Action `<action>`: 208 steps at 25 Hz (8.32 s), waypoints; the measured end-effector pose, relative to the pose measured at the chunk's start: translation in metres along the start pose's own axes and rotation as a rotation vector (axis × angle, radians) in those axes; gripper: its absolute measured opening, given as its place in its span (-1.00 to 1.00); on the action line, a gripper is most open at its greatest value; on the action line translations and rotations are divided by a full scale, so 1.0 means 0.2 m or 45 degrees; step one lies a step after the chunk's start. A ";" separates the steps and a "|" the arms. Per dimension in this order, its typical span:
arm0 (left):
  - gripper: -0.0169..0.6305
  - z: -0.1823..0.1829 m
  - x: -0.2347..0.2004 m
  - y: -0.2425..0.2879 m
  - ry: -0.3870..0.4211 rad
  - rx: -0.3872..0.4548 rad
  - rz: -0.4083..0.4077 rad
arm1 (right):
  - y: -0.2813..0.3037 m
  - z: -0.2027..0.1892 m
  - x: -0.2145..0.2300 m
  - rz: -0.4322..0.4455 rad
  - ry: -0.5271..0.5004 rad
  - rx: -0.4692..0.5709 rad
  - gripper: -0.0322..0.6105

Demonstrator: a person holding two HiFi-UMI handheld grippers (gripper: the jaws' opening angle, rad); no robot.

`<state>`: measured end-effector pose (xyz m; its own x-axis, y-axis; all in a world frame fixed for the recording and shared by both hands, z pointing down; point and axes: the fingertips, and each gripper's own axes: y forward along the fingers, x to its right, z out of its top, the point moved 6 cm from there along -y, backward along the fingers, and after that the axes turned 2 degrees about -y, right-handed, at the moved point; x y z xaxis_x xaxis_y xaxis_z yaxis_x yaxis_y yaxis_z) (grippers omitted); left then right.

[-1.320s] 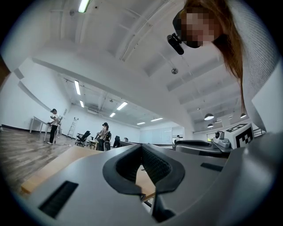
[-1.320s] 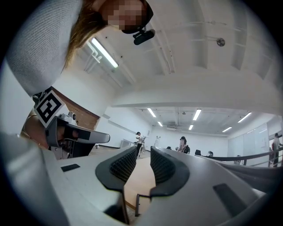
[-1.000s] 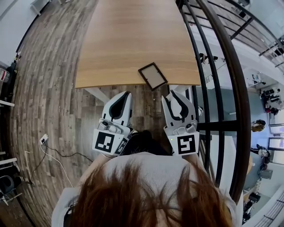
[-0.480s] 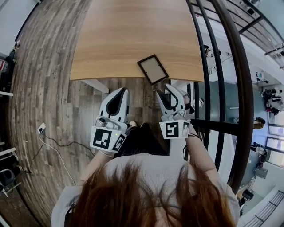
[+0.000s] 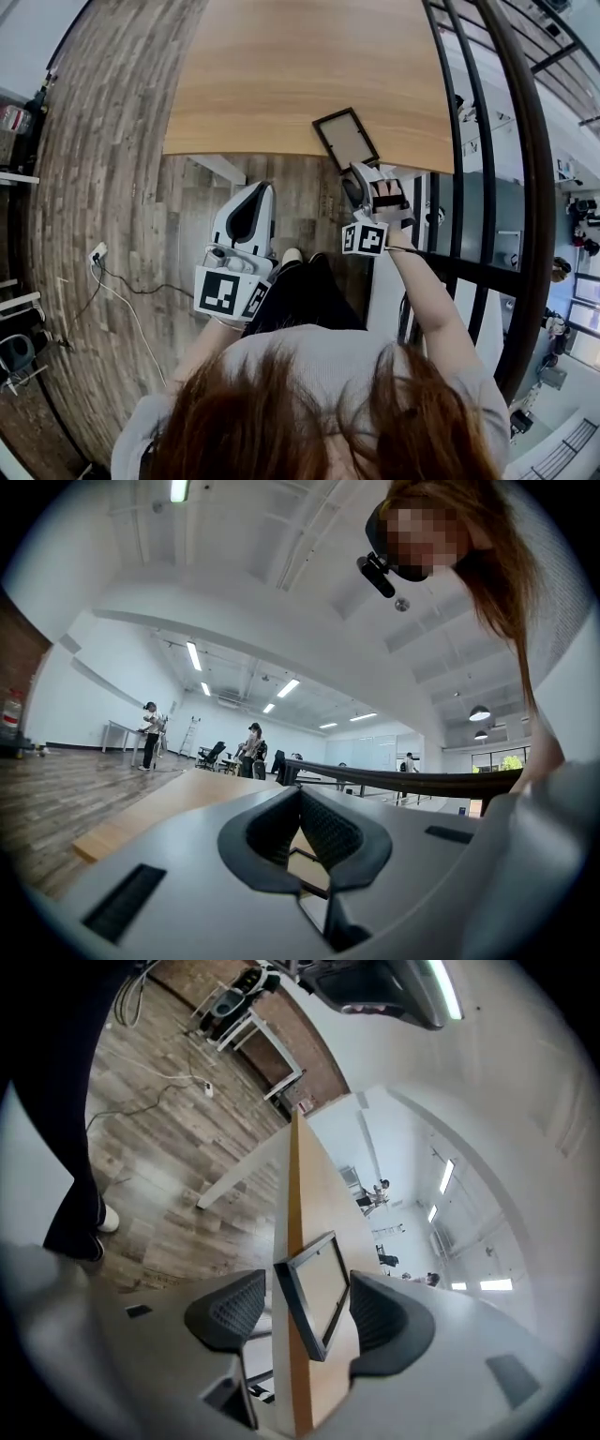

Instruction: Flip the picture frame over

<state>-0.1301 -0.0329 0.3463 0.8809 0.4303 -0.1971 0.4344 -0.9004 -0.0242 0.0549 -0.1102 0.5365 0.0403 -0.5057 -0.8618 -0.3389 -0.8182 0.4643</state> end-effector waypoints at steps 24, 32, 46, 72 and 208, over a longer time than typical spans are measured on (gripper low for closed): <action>-0.93 -0.05 -0.10 -0.03 0.004 -0.066 0.035 | 0.24 0.04 -0.02 -0.092 0.010 -0.062 -0.54; -0.93 -0.03 -0.04 0.04 -0.029 -0.032 -0.016 | 0.21 0.06 0.10 -0.146 0.081 -0.039 -0.67; -0.93 0.00 -0.08 0.03 -0.024 -0.012 0.012 | 0.09 0.14 0.44 -0.320 0.700 0.031 -0.68; -0.93 -0.04 -0.02 0.08 -0.024 -0.052 -0.039 | -0.03 -0.26 0.40 -0.601 3.327 0.654 -0.72; -0.93 0.04 0.25 0.24 0.002 0.016 -0.267 | -0.73 0.15 0.84 -0.398 1.801 0.588 -0.33</action>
<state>-0.0662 -0.0542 0.3277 0.7716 0.6087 -0.1846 0.6061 -0.7917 -0.0770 0.0828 -0.0678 0.3168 0.9131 -0.3920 0.1123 -0.3914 -0.9198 -0.0282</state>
